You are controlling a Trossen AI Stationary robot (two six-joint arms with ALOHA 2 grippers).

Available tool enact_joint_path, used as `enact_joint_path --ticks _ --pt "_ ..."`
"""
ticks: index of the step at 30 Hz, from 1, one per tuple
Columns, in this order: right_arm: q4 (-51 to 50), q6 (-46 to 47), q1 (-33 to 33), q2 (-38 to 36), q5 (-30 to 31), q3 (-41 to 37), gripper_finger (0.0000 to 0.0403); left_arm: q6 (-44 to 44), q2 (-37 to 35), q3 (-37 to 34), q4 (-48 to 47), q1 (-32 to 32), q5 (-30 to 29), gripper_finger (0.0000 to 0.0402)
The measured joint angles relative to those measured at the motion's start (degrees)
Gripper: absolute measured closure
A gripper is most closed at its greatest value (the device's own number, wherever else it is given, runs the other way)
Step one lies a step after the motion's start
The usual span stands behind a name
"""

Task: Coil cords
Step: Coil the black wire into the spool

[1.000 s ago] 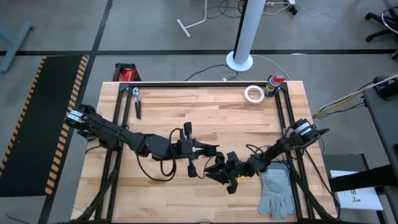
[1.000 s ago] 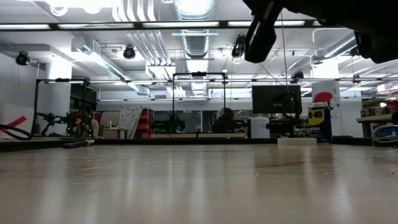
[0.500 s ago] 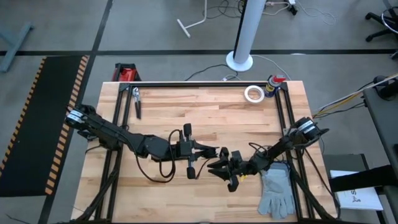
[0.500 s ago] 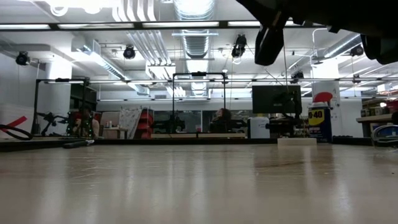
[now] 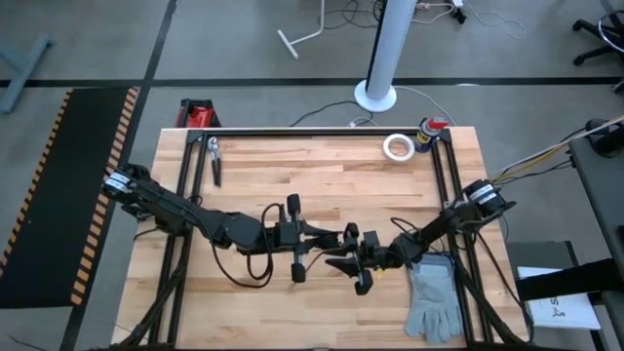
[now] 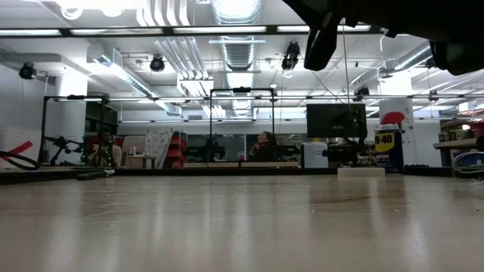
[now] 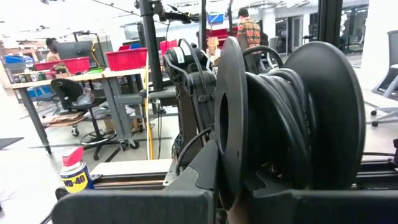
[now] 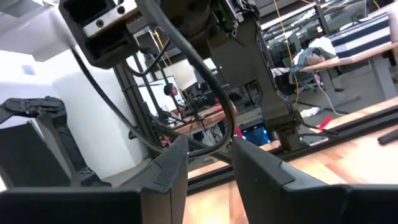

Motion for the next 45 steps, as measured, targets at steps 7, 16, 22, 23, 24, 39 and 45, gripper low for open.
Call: enact_joint_path --ticks 7,16,22,23,24,39,45 --pt "-2.3 0.1 -0.5 0.0 -0.3 0.1 0.0282 0.0 0.0 0.0 0.2 0.0 0.0 0.0402" --pt "-7.4 -2.0 -0.5 -0.1 0.7 0.1 0.0296 0.2 -0.1 0.0 0.5 -0.2 -0.2 0.0402" --pt "-9.5 -6.2 -0.5 -2.3 0.7 0.2 0.0305 0.2 0.0 0.0 0.4 -0.2 -0.3 0.0402" --pt "-10.6 -7.4 -0.5 -2.9 0.7 0.3 0.0305 0.2 0.0 0.0 0.4 -0.2 -0.3 0.0402" --pt "-11.9 -8.6 -0.4 -3.6 0.7 0.4 0.0304 0.2 0.0 0.0 0.5 -0.2 -0.4 0.0402" --pt "-40.7 -16.8 0.6 -10.7 -0.1 9.4 0.0276 0.0 0.0 0.0 0.5 -0.2 -0.4 0.0402" --pt "-42.0 -17.5 0.6 -10.8 0.2 10.2 0.0298 0.0 0.1 0.0 0.4 -0.2 -0.4 0.0402"
